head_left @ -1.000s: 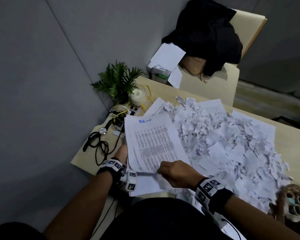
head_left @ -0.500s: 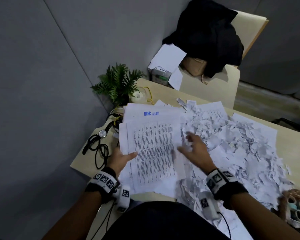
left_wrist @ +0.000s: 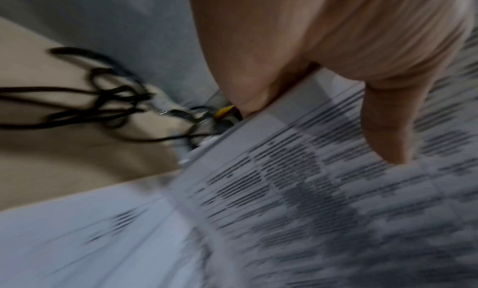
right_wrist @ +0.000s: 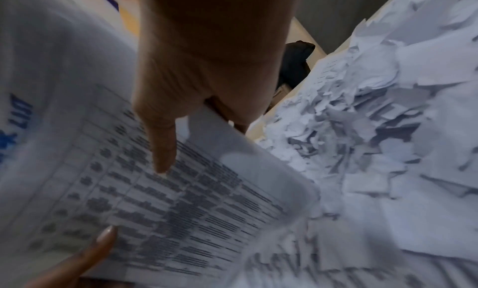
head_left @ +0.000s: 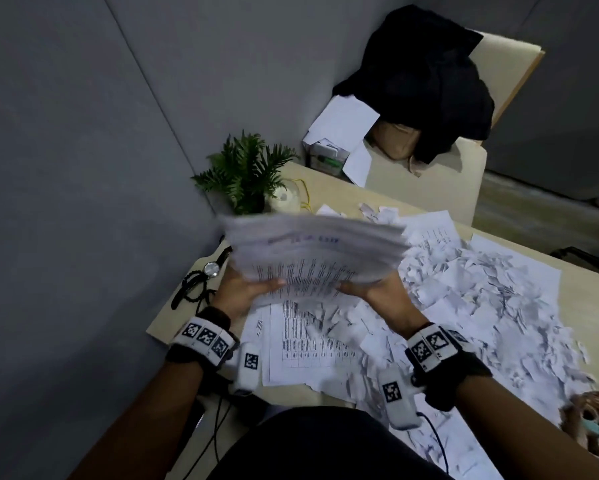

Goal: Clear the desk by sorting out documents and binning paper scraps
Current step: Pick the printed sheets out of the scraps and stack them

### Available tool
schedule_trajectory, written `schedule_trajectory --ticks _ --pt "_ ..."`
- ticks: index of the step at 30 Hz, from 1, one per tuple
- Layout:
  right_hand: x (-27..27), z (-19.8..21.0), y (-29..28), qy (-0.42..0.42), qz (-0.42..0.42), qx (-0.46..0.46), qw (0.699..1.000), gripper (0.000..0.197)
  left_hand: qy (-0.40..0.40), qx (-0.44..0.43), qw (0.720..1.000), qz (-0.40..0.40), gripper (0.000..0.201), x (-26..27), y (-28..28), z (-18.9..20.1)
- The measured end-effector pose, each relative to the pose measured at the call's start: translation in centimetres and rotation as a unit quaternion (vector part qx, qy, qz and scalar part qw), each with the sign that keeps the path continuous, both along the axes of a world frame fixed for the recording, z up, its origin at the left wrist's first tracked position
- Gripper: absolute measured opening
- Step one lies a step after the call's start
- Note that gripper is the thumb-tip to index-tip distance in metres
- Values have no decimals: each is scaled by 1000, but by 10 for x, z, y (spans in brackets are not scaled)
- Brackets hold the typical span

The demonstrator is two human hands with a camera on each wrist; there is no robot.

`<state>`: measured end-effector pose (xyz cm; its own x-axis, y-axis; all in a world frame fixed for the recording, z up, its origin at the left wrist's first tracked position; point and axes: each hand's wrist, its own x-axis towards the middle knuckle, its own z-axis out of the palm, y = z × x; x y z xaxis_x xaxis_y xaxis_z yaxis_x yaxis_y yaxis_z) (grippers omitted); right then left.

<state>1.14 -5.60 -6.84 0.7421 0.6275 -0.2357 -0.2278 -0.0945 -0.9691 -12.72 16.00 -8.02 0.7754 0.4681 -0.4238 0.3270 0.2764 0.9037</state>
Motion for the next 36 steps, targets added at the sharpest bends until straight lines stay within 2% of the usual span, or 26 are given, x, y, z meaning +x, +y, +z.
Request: schedule_trajectory --ticks 3,5,8,11,14,17,19,23,26,28,30,33,36 --pt "-6 -32 -1 12 13 -54 998 51 104 13 994 -6 75 -8 -2 -28" --pt "-8 -41 -1 12 -6 -66 998 53 122 0 993 -3 78 -10 0 -43" --pt "-7 -43 7 10 -35 -66 997 51 116 31 993 14 70 -8 0 -46" --pt "-7 -43 14 -4 -54 -61 997 45 77 60 994 53 43 -3 -4 -39" --pt "-14 -52 13 7 -54 -84 995 40 47 27 997 57 46 -7 -8 -42" --pt "-25 -69 9 11 -32 -144 989 34 78 37 996 26 34 -13 -13 -55" --pt "-27 -73 7 -16 -31 -153 988 31 72 48 996 18 31 -13 -13 -59" --pt "-15 -61 7 -30 -29 -153 987 32 39 30 999 -1 43 -5 -3 -43" --pt "0 -48 15 -43 -16 -157 987 33 20 86 996 19 33 6 8 -23" --pt "12 -40 25 -50 34 -161 985 33 14 142 988 51 26 12 14 -8" --pt "26 -37 35 -67 95 -185 976 38 27 182 979 90 13 12 23 0" --pt "42 -39 45 -99 124 -272 949 68 40 212 969 120 12 -2 47 -3" --pt "50 -56 52 -182 132 -338 914 62 53 235 960 143 14 -27 71 -9"
